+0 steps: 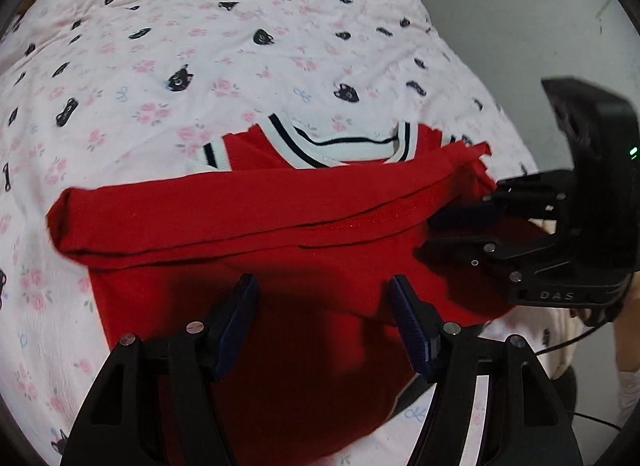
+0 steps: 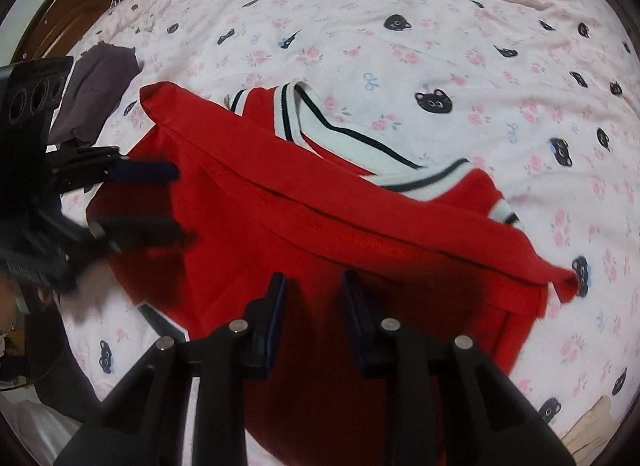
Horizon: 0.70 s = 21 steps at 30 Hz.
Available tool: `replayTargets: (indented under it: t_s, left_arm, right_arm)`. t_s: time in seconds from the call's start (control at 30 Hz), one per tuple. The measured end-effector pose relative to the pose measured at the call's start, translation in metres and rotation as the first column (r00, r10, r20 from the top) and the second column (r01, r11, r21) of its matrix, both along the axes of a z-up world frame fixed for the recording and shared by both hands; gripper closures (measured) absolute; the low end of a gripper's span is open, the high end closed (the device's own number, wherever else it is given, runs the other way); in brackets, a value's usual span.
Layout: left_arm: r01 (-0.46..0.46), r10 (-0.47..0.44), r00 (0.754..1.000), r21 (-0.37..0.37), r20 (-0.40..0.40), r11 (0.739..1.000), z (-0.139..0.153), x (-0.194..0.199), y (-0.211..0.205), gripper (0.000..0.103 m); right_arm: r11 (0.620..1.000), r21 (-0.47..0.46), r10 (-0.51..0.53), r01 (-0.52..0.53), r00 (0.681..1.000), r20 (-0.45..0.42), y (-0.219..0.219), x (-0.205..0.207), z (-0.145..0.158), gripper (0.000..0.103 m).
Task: Fold clothes
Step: 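Lay the hem over the collar with both tools, folding the jersey in half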
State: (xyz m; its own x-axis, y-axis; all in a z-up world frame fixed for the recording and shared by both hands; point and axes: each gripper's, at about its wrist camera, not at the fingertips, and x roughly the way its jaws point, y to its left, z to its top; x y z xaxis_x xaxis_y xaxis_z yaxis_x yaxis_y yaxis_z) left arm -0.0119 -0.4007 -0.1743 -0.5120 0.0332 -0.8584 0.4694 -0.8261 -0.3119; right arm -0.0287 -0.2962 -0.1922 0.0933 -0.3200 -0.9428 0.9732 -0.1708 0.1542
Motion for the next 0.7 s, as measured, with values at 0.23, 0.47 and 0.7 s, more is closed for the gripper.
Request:
replayTargets:
  t_s: [0.23, 0.47, 0.7]
  left_arm:
    - [-0.001, 0.002, 1.000, -0.056, 0.023, 0.998, 0.000, -0.005, -0.005, 0.041]
    - [-0.032, 0.033, 0.999, -0.075, 0.012, 0.997, 0.004, -0.008, -0.018, 0.041]
    - [-0.113, 0.113, 0.994, -0.049, -0.011, 0.992, 0.006, -0.013, -0.049, 0.041]
  right_arm:
    - [1.000, 0.005, -0.005, 0.005, 1.000, -0.025, -0.015, -0.010, -0.001, 0.076]
    - [0.997, -0.026, -0.071, 0.070, 0.996, -0.052, -0.028, -0.034, 0.007, 0.076]
    - [0.980, -0.074, -0.192, 0.185, 0.975, -0.115, -0.037, -0.060, 0.018, 0.076]
